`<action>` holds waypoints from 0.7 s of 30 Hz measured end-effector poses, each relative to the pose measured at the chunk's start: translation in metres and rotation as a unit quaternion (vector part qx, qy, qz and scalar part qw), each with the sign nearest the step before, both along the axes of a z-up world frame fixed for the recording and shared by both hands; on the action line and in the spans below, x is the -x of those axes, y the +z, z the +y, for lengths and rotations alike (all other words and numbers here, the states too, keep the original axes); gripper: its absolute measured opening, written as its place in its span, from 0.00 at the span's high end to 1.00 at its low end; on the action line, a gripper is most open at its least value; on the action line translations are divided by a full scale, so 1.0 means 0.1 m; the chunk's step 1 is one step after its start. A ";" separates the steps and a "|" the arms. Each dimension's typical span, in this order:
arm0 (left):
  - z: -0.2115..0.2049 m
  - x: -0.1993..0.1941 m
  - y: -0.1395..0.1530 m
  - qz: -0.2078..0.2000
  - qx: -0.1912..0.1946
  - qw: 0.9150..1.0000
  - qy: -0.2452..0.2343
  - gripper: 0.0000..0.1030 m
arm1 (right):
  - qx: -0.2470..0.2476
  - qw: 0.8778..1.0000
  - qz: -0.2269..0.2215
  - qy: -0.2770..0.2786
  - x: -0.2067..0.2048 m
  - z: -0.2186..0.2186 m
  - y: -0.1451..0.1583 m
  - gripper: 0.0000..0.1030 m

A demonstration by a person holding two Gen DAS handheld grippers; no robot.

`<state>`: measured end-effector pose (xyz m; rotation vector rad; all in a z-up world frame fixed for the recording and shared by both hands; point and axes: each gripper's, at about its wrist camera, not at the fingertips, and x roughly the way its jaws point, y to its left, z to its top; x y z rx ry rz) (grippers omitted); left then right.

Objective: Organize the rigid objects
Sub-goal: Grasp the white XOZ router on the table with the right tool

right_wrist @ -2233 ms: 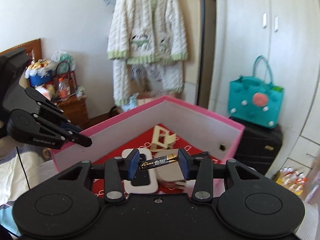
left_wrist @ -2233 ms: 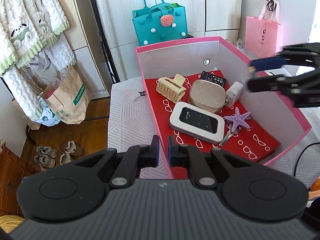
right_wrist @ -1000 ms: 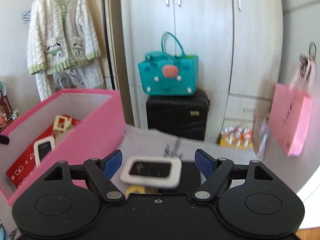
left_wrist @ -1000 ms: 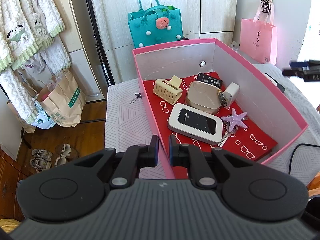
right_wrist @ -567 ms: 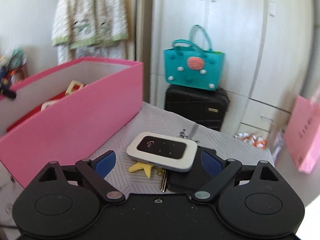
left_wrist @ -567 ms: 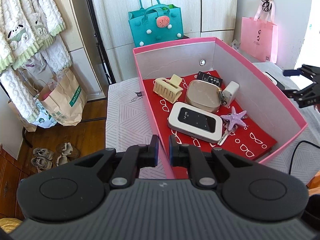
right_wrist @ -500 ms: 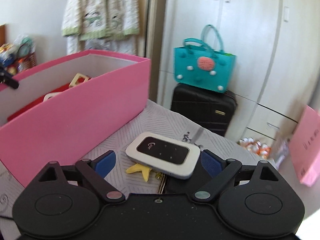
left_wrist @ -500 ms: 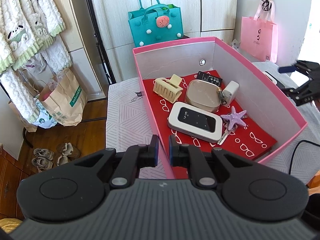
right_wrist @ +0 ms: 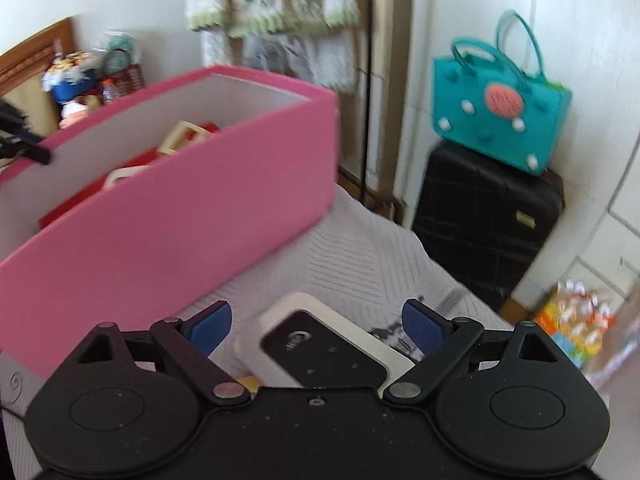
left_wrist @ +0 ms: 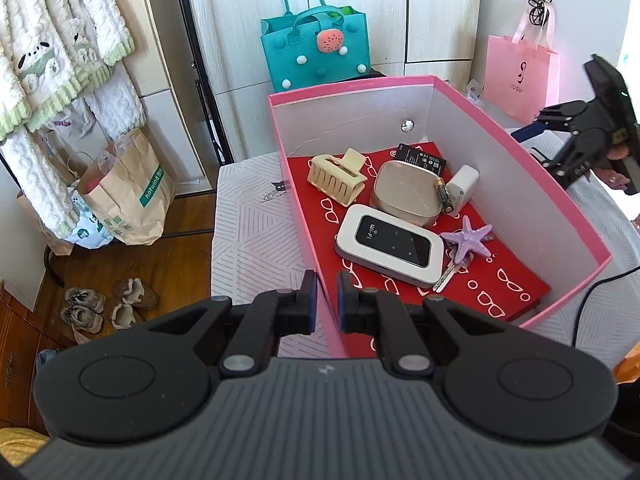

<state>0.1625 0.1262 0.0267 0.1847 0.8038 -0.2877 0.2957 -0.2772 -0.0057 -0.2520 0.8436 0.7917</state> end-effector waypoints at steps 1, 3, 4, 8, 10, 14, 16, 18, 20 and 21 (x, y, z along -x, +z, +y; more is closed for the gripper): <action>-0.01 0.00 0.00 -0.001 -0.003 1.000 -0.001 0.91 | -0.005 1.000 0.021 -0.001 -0.05 -0.01 -0.05 0.08; -0.02 0.01 0.00 -0.003 -0.006 1.000 -0.002 0.91 | -0.007 0.999 0.050 -0.013 -0.12 -0.04 -0.12 0.08; -0.02 0.02 0.00 -0.003 -0.006 1.000 -0.002 0.91 | -0.014 0.998 0.056 -0.020 -0.13 -0.06 -0.12 0.08; -0.02 0.02 -0.01 -0.004 -0.002 1.000 -0.003 0.91 | -0.068 0.995 0.074 -0.020 -0.03 -0.17 -0.03 0.09; -0.01 0.01 0.00 -0.004 0.000 1.000 -0.003 0.91 | -0.063 0.995 0.074 -0.003 0.09 -0.17 0.00 0.10; -0.02 0.01 -0.01 -0.004 -0.001 1.000 -0.003 0.91 | -0.030 0.998 0.047 0.009 0.32 -0.12 0.00 0.10; -0.02 0.01 -0.01 -0.004 -0.001 1.000 -0.002 0.91 | -0.016 0.999 0.040 0.009 0.42 -0.07 0.00 0.13; -0.02 0.02 -0.01 -0.004 0.000 1.000 -0.002 0.91 | 0.012 1.000 0.017 -0.001 0.51 0.01 -0.01 0.19; -0.02 0.02 -0.01 -0.005 -0.002 1.000 -0.002 0.91 | 0.049 0.999 -0.012 -0.021 0.57 0.11 -0.04 0.25; -0.02 0.02 -0.01 -0.004 -0.002 1.000 -0.001 0.91 | 0.062 0.997 -0.022 -0.033 0.58 0.15 -0.05 0.29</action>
